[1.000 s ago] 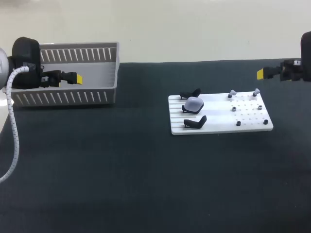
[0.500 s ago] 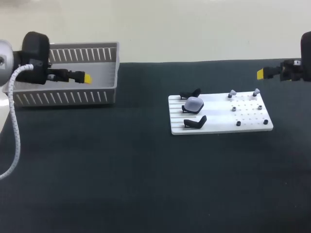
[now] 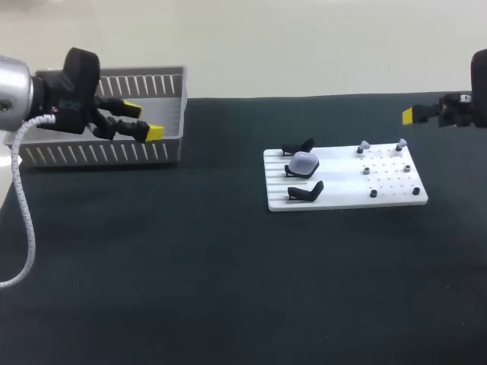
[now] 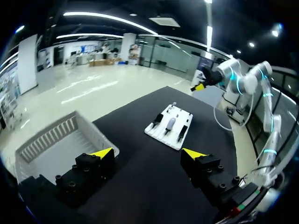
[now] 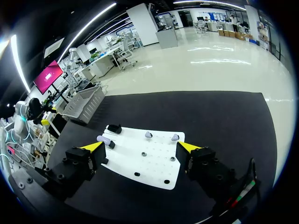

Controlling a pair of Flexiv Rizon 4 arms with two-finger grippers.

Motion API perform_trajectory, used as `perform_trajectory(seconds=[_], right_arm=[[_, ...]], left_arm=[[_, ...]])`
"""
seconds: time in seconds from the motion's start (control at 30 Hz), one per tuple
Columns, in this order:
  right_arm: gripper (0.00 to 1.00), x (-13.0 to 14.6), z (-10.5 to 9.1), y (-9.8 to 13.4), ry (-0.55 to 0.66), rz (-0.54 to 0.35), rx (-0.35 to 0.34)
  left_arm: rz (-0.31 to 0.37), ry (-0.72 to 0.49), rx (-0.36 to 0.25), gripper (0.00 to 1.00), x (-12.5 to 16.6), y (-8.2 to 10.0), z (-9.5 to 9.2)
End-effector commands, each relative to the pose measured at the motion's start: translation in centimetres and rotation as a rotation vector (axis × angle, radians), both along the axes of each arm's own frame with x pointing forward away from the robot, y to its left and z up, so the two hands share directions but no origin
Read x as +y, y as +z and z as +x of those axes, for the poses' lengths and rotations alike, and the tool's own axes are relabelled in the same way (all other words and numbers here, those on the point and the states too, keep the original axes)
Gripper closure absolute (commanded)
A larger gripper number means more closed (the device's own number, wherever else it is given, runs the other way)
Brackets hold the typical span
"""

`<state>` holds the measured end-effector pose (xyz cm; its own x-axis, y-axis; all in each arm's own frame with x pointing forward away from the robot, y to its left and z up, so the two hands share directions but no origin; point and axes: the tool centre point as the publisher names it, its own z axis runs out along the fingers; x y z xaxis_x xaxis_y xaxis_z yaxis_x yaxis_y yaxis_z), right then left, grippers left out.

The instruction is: Pick up each earbud case from the left stands, insert the matching earbuds, close the lid, and place the case in the box.

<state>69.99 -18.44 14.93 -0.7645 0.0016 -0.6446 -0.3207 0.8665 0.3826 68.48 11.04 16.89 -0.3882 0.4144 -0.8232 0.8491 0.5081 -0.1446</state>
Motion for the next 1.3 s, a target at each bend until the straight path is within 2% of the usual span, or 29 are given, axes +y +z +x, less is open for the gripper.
perform_trajectory(seconds=[0.03, 0.27, 0.47, 0.9, 1.0, 1.3], right_arm=[[0.0, 0.0, 0.0, 0.0, 0.0, -0.001, 0.0], [0.0, 0.0, 0.0, 0.0, 0.0, -0.001, 0.0], [0.0, 0.0, 0.0, 0.0, 0.0, -0.001, 0.0], [0.0, 0.0, 0.0, 0.0, 0.0, -0.001, 0.0], [0.0, 0.0, 0.0, 0.0, 0.0, -0.001, 0.0], [0.0, 0.0, 0.0, 0.0, 0.0, -0.001, 0.0]], left_arm=[[-0.091, -0.211, -0.086, 0.0, -1.2, -0.8, 1.0], [-0.062, -0.335, -0.148, 0.0, -4.0, -1.5, 2.1], [-0.049, -0.436, -0.154, 0.0, -7.1, -2.5, 2.4], [-0.065, -0.515, -0.087, 0.0, -10.8, -5.8, 2.0], [-0.057, -0.503, -0.065, 0.0, -11.0, -6.0, 2.0], [-0.057, -0.503, -0.065, 0.0, -11.0, -6.0, 2.0]])
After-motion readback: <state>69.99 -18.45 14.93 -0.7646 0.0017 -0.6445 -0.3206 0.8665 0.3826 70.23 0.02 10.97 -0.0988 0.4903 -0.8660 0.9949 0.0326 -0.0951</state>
